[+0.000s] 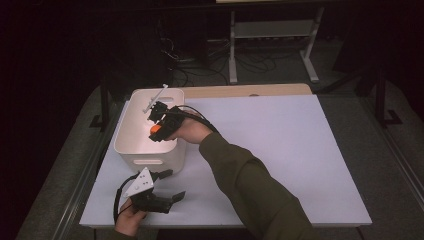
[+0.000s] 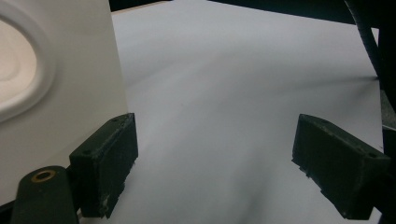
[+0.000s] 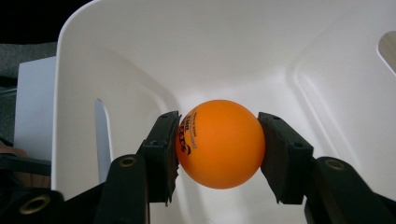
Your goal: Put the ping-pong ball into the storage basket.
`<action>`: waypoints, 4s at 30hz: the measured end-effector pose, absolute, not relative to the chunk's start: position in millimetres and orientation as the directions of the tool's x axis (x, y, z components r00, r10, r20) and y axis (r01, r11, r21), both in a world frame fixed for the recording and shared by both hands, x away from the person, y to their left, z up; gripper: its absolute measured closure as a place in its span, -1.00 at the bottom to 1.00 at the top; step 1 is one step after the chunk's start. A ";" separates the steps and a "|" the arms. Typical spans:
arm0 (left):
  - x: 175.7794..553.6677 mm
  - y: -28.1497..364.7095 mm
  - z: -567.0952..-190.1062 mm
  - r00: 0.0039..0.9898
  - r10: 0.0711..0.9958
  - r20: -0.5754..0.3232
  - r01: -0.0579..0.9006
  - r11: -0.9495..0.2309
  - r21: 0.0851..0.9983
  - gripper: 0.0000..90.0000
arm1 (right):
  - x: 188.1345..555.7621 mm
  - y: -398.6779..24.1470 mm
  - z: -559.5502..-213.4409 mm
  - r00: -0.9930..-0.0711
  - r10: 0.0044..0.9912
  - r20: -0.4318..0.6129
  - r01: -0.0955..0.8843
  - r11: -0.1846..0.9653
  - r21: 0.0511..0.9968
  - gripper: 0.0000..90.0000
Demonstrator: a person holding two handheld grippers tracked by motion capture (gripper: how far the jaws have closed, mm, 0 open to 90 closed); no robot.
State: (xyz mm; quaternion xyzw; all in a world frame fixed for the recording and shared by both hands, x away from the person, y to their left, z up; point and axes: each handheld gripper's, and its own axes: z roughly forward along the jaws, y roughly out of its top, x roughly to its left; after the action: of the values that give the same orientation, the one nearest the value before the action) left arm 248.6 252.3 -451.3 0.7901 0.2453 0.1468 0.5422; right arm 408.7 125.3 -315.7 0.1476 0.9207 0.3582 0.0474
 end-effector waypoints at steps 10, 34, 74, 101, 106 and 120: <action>248.7 252.3 -451.2 0.837 0.546 -0.035 0.231 -0.294 0.927 -0.69 | 408.2 119.1 -307.8 -0.939 0.342 0.033 0.263 0.654 0.709 -0.32; 249.3 252.7 -451.2 0.836 0.547 -0.035 0.231 -0.295 0.927 -0.69 | 410.9 43.5 -282.4 -0.899 0.438 0.024 0.294 0.562 0.773 -0.41; 249.3 252.1 -451.5 0.834 0.550 -0.039 0.236 -0.293 0.927 -0.69 | 393.0 -50.3 -334.6 -0.814 0.579 0.055 0.382 0.461 0.801 -0.96; 249.4 252.2 -451.4 0.835 0.549 -0.040 0.238 -0.294 0.926 -0.69 | 364.8 -85.4 -384.9 -0.777 0.626 0.058 0.408 0.432 0.804 -1.00; 249.2 252.2 -451.4 0.835 0.550 -0.037 0.236 -0.295 0.926 -0.69 | 359.6 -92.6 -394.0 -0.768 0.637 0.064 0.416 0.420 0.807 -1.00; 248.8 252.0 -451.4 0.834 0.550 -0.036 0.234 -0.294 0.927 -0.69 | 349.1 -108.0 -406.8 -0.750 0.658 0.072 0.433 0.405 0.805 -1.00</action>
State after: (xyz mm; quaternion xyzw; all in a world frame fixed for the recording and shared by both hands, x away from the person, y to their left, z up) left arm 248.8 252.0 -451.4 0.7910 0.2480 0.1464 0.5398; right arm 349.1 -108.0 -406.8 0.3293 0.8283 0.4346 0.1291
